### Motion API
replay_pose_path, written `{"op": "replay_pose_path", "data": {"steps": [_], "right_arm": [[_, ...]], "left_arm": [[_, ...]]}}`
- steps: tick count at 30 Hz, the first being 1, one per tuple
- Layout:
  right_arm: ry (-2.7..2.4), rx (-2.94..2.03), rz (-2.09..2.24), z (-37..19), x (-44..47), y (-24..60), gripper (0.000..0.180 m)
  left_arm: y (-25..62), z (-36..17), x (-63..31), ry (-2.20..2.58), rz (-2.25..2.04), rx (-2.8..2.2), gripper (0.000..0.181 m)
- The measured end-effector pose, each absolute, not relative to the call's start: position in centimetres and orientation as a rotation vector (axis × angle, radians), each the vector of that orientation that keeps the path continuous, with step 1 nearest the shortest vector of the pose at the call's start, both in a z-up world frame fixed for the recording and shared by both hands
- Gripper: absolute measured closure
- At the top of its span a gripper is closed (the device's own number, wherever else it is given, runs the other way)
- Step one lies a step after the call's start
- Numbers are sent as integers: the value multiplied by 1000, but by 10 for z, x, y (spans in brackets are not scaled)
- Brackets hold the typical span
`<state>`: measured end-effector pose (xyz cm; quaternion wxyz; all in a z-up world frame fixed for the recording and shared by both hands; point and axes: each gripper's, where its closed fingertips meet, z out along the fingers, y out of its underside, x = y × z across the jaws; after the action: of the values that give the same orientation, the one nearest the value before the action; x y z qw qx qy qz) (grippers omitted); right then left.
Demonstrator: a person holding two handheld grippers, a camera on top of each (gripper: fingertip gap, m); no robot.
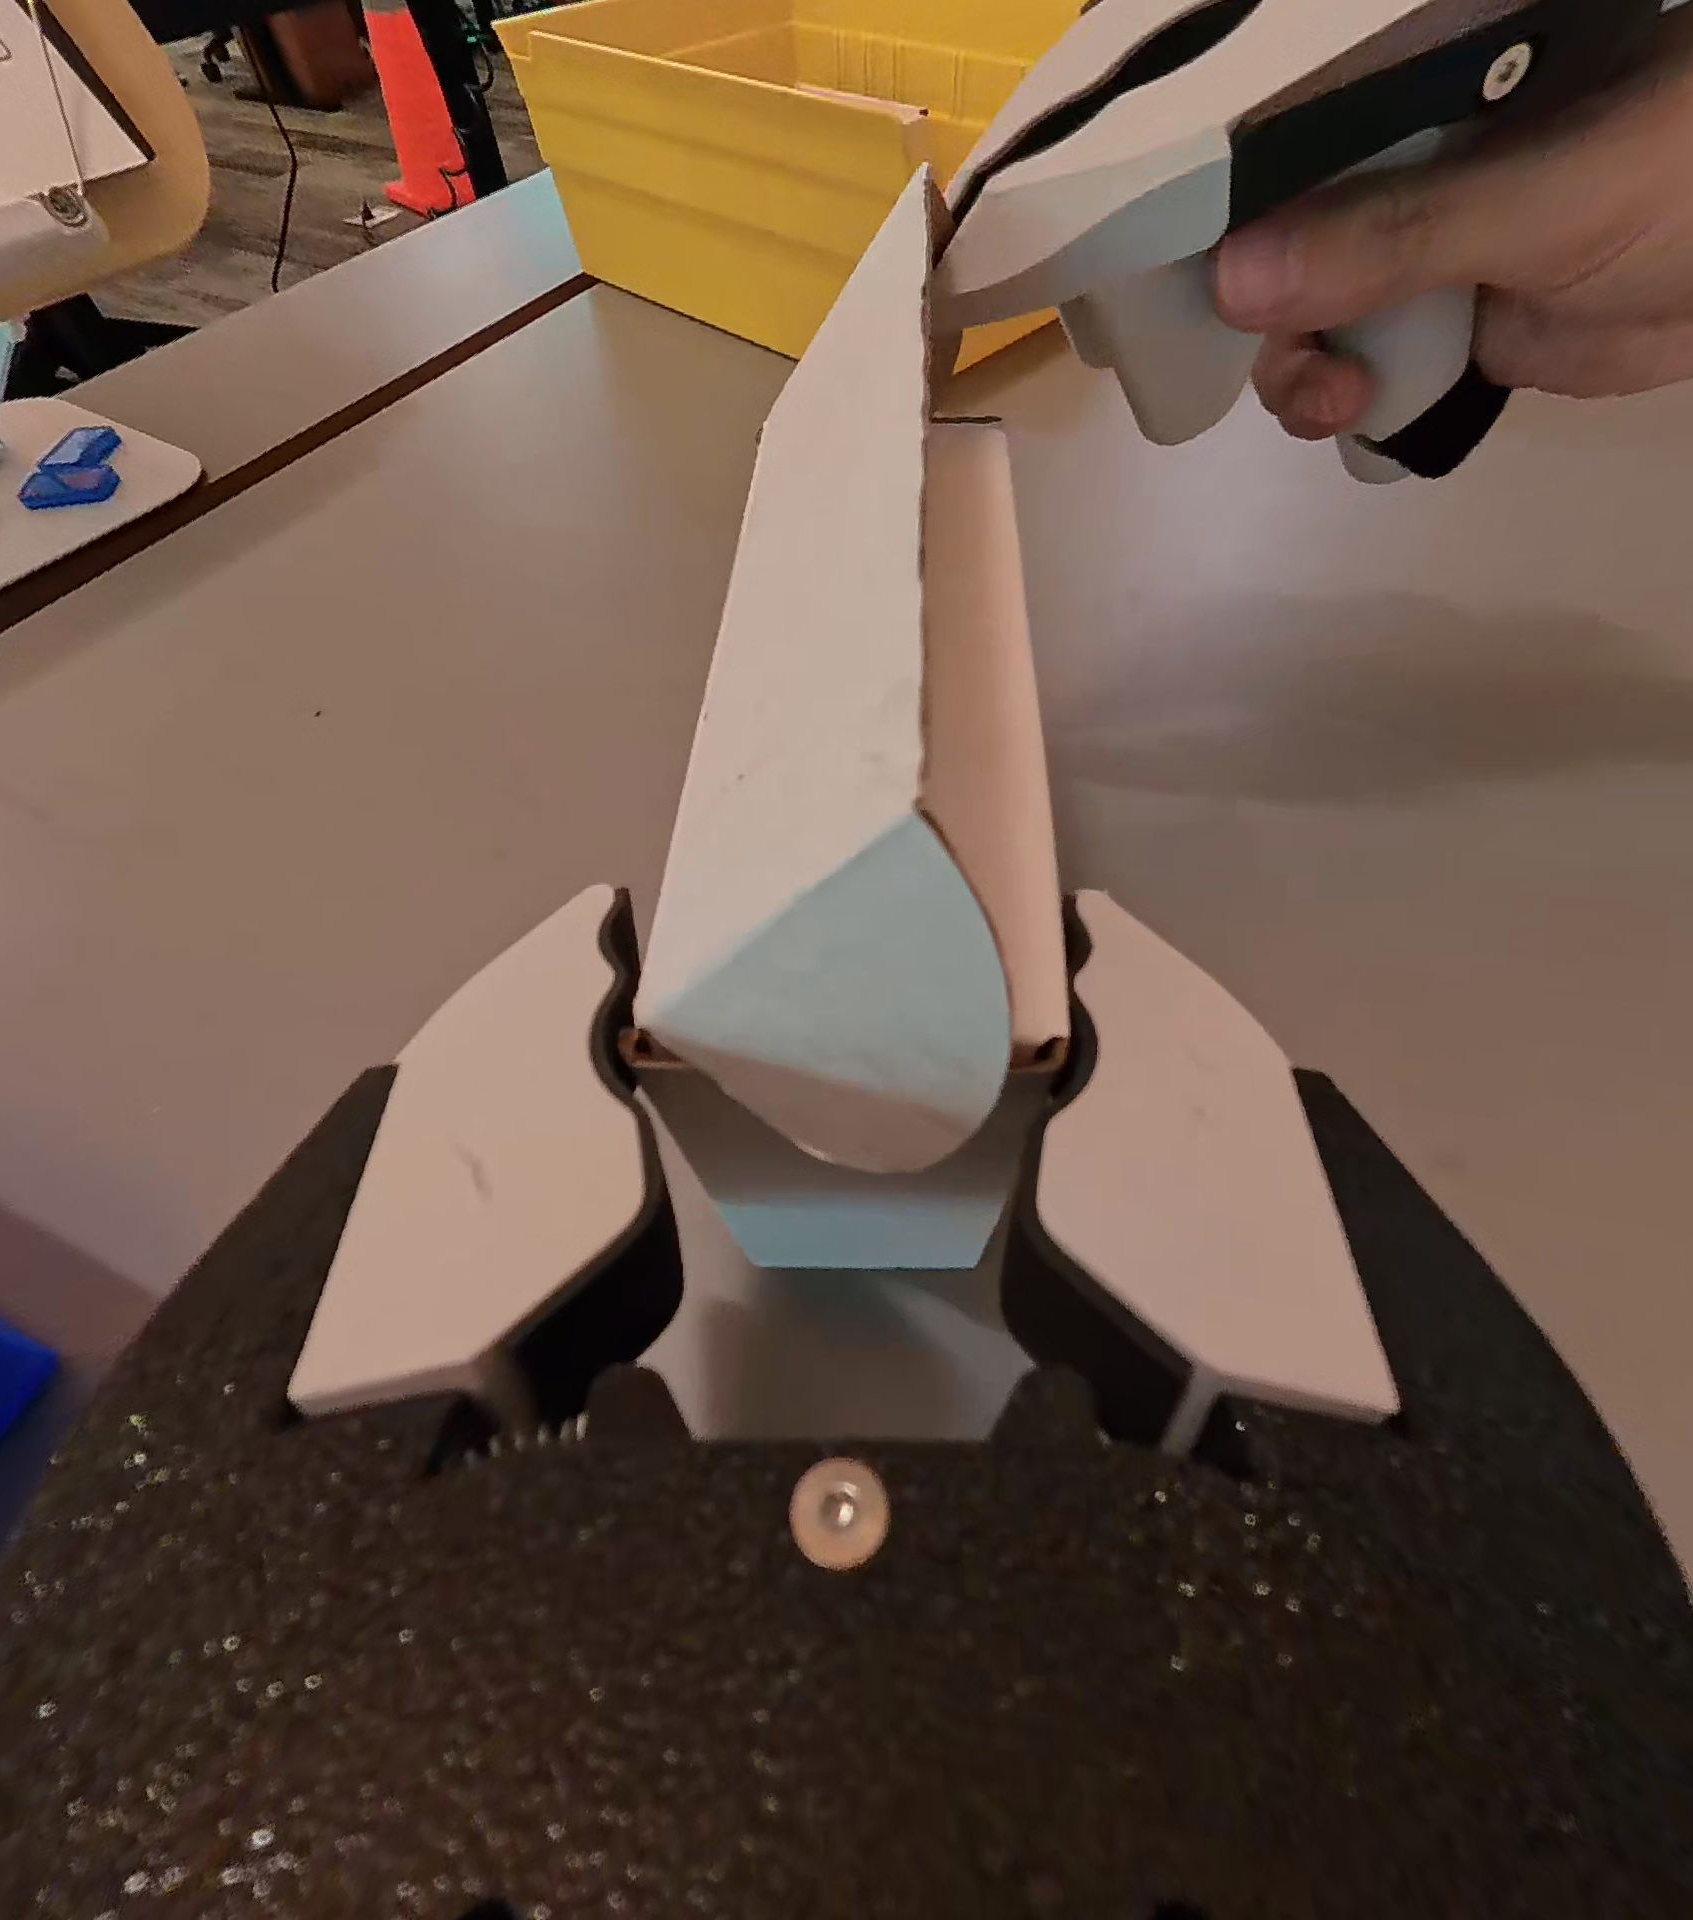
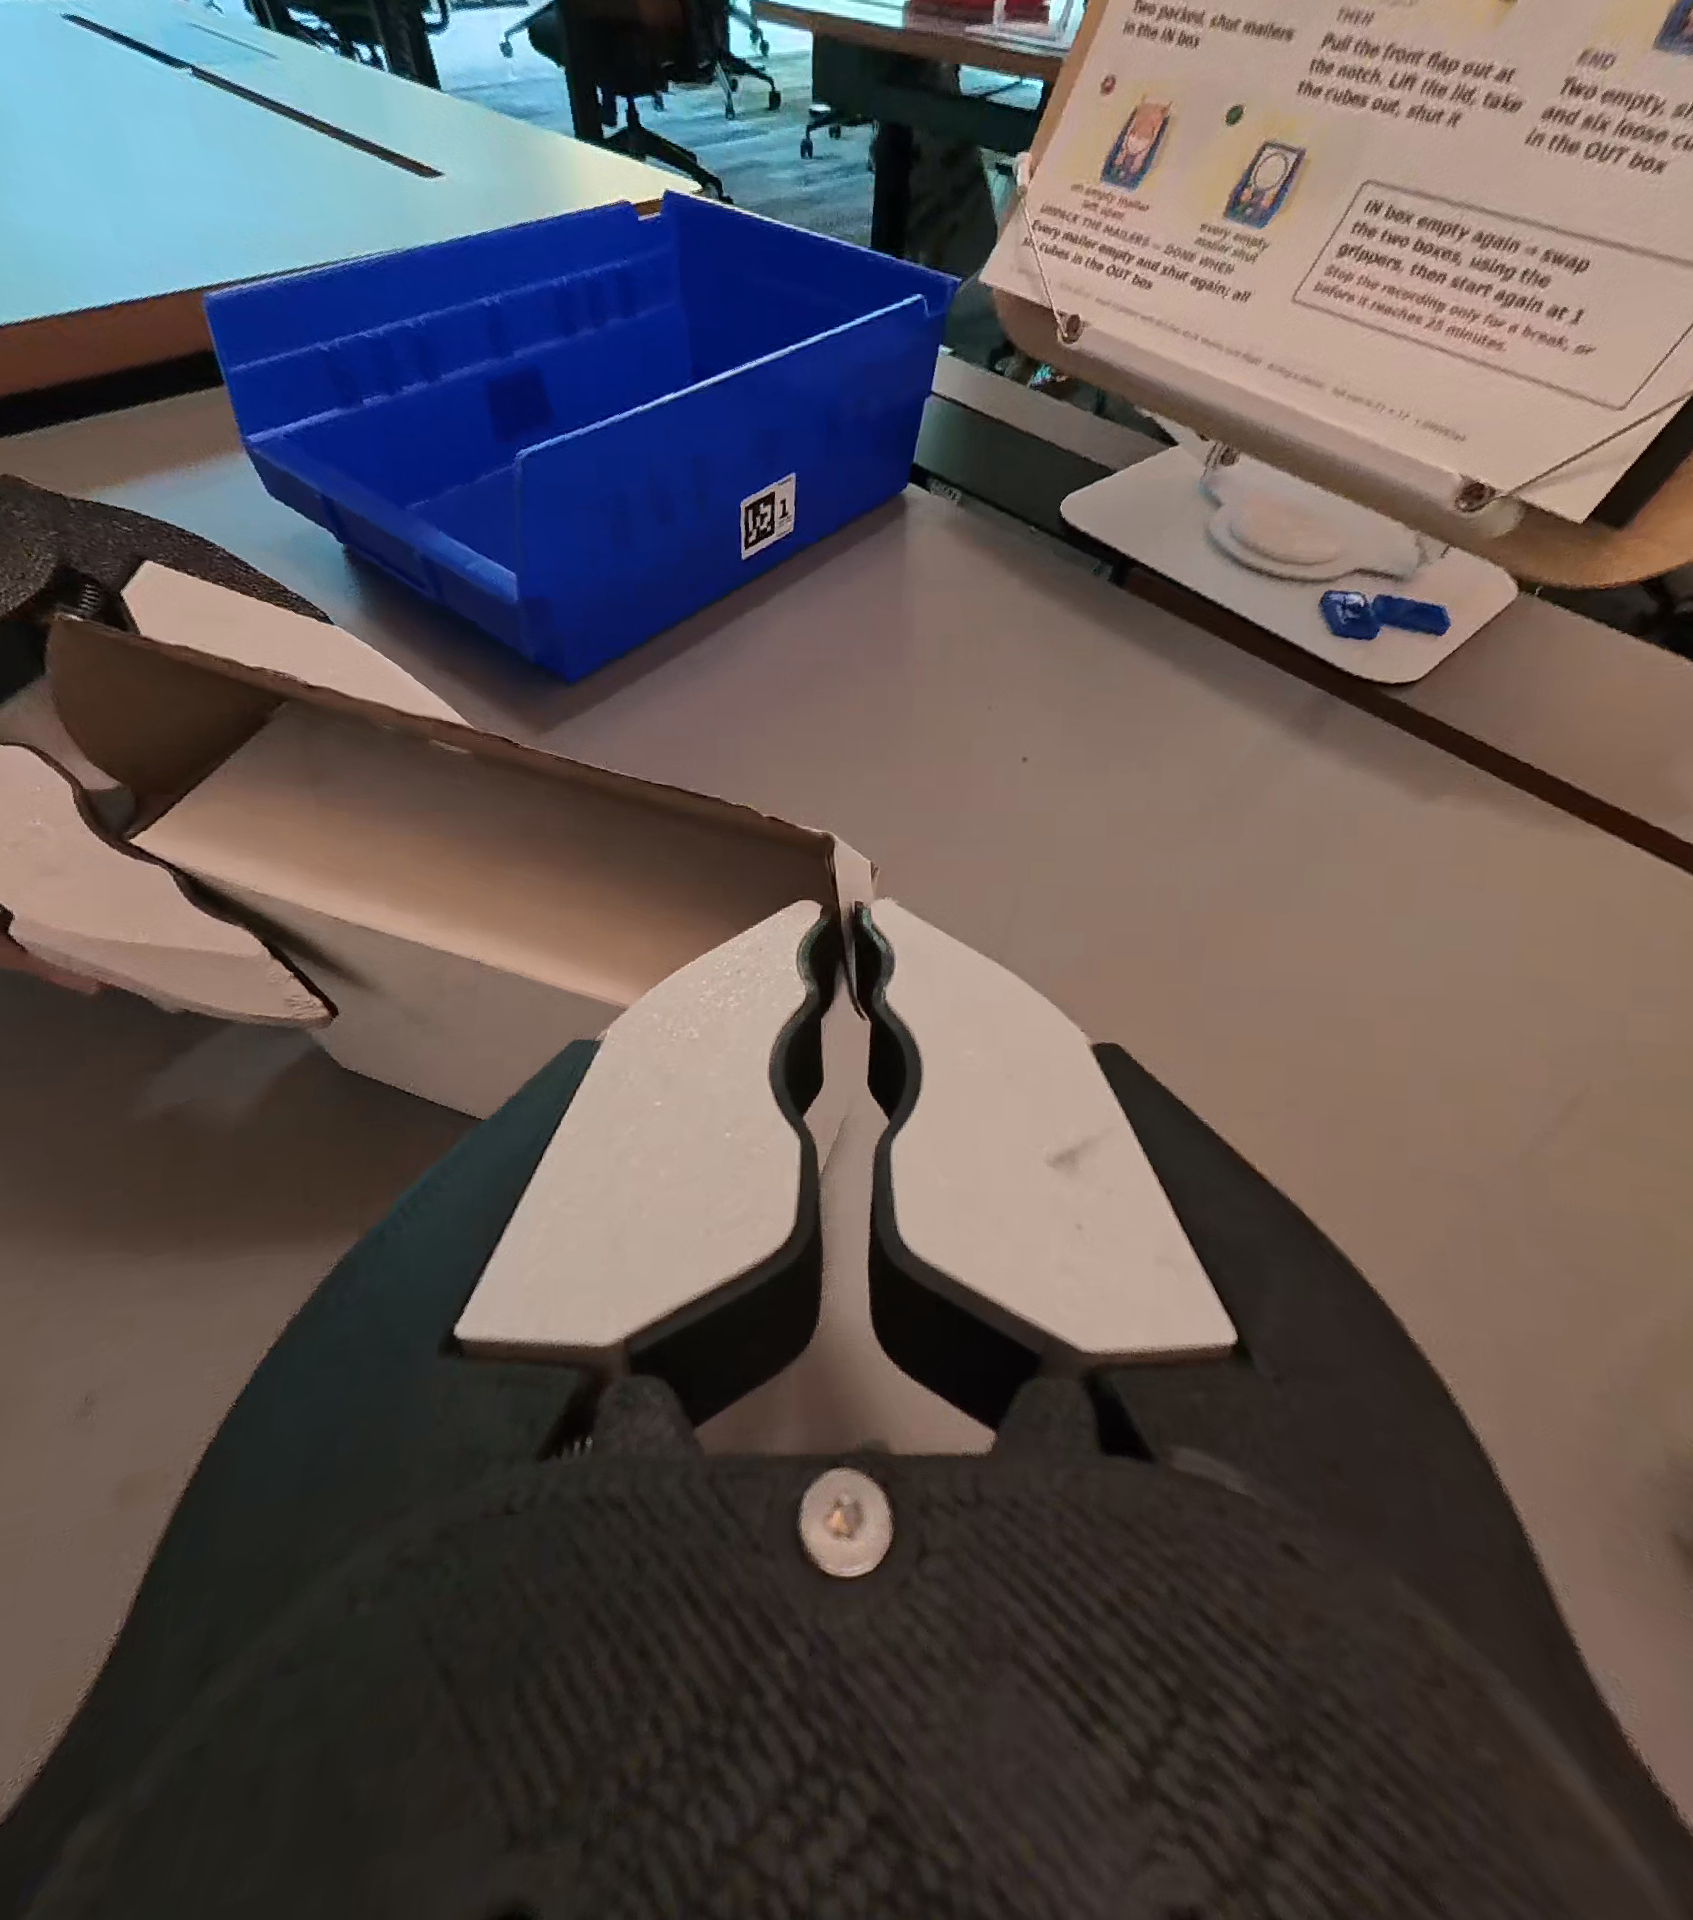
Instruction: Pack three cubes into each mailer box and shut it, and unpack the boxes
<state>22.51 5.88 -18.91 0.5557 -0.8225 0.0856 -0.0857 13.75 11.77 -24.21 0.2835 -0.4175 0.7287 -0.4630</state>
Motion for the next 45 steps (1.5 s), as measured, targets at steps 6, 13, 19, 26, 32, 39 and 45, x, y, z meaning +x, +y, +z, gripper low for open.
{"op": "replay_pose_path", "data": {"steps": [6, 13, 19, 26, 32, 39, 45], "right_arm": [[189, -2012, -255, -185, 226, 59, 178], [373, -2077, 46, -175, 229, 64, 177], [465, -2043, 129, -177, 231, 71, 176], [420, -2014, 44, -183, 231, 68, 177], [451, -1994, -56, -183, 231, 67, 177], [476, -1996, -125, -182, 228, 66, 178], [500, -1957, -152, -180, 223, 61, 176]], "left_arm": [[117, -243, 137, 1972, -1196, -1121, 105], [115, -245, 138, 1991, -1149, -1147, 105], [116, -245, 142, 1965, -1160, -1181, 105], [124, -246, 138, 1962, -1072, -1249, 103], [144, -207, 100, 1916, -903, -1530, 117], [131, -201, 91, 1942, -794, -1497, 150], [147, -199, 102, 1814, -678, -1507, 172]]}}
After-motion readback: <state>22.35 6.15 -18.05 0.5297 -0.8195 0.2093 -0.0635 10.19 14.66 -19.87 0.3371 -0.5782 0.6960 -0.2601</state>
